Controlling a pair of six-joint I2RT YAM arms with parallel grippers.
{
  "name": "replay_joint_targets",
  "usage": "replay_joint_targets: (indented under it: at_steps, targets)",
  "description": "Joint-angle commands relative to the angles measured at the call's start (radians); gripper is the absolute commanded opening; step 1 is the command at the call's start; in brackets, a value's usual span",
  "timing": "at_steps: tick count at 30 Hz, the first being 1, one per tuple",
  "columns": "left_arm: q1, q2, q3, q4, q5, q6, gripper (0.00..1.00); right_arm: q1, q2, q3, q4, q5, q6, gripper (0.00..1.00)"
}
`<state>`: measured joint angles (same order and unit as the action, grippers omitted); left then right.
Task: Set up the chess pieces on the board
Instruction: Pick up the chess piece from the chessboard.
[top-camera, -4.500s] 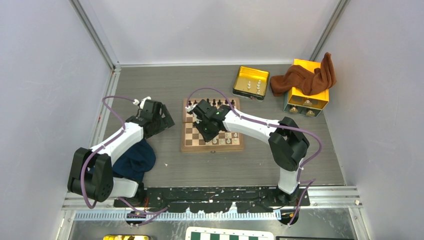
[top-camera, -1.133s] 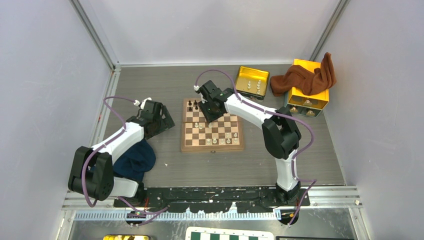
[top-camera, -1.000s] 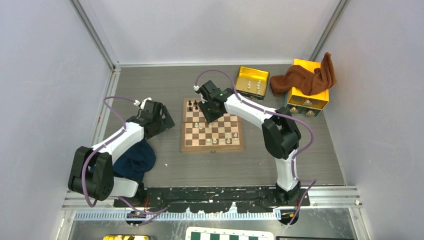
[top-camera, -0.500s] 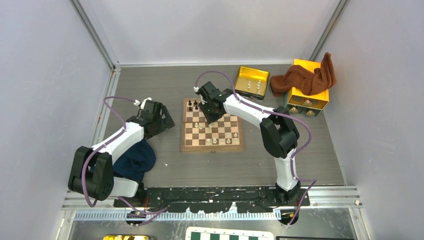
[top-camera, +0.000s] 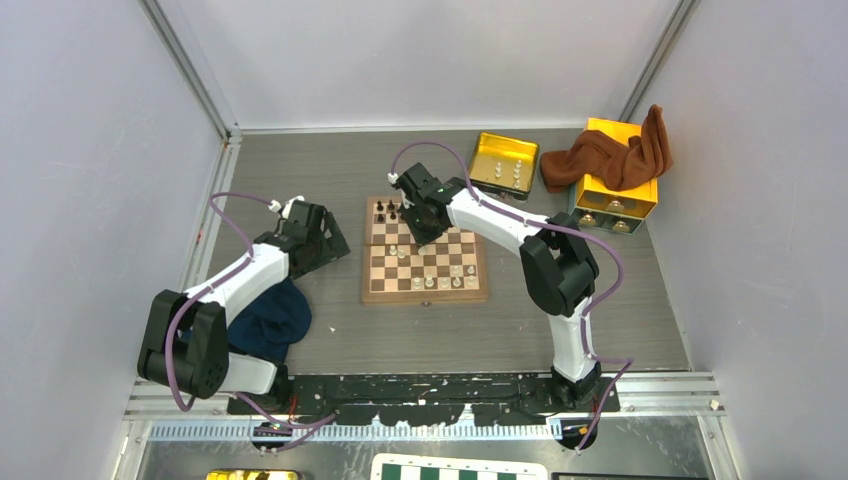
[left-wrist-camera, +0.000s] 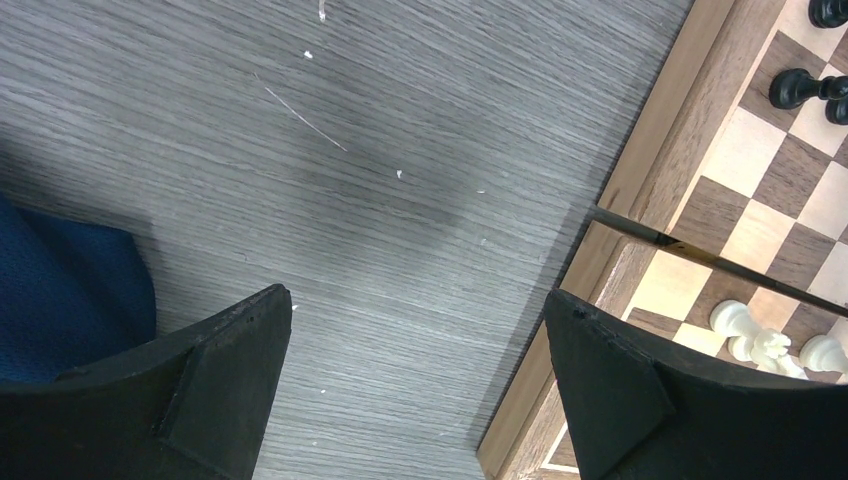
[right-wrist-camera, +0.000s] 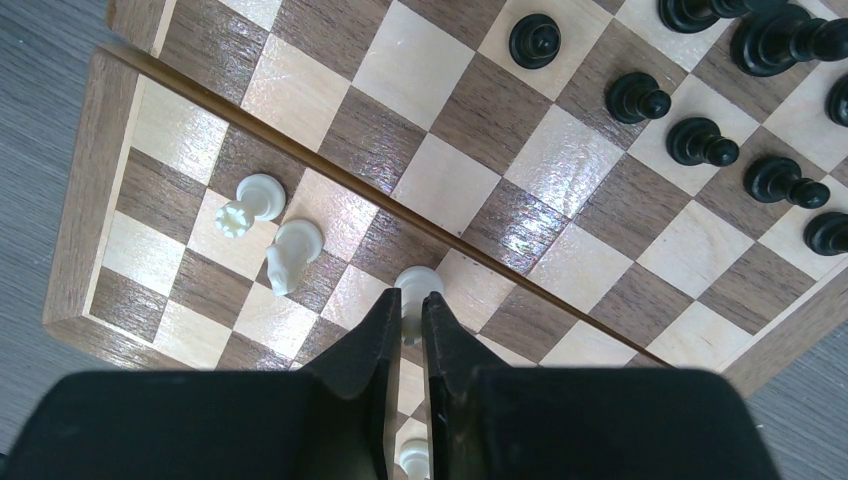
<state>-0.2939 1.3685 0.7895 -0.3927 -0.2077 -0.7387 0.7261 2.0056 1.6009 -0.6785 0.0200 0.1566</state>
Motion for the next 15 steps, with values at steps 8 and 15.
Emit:
replay_joint_targets:
  at_steps: [8, 15]
  targets:
    - [0.006, -0.026, 0.015, 0.034, 0.008, 0.013, 0.98, 0.001, -0.057, 0.015, -0.010, -0.005, 0.006, 0.01]
    - [0.006, -0.056, 0.001, 0.029, 0.008, 0.010, 0.98, 0.015, -0.095, 0.005, -0.019, 0.007, 0.008, 0.01]
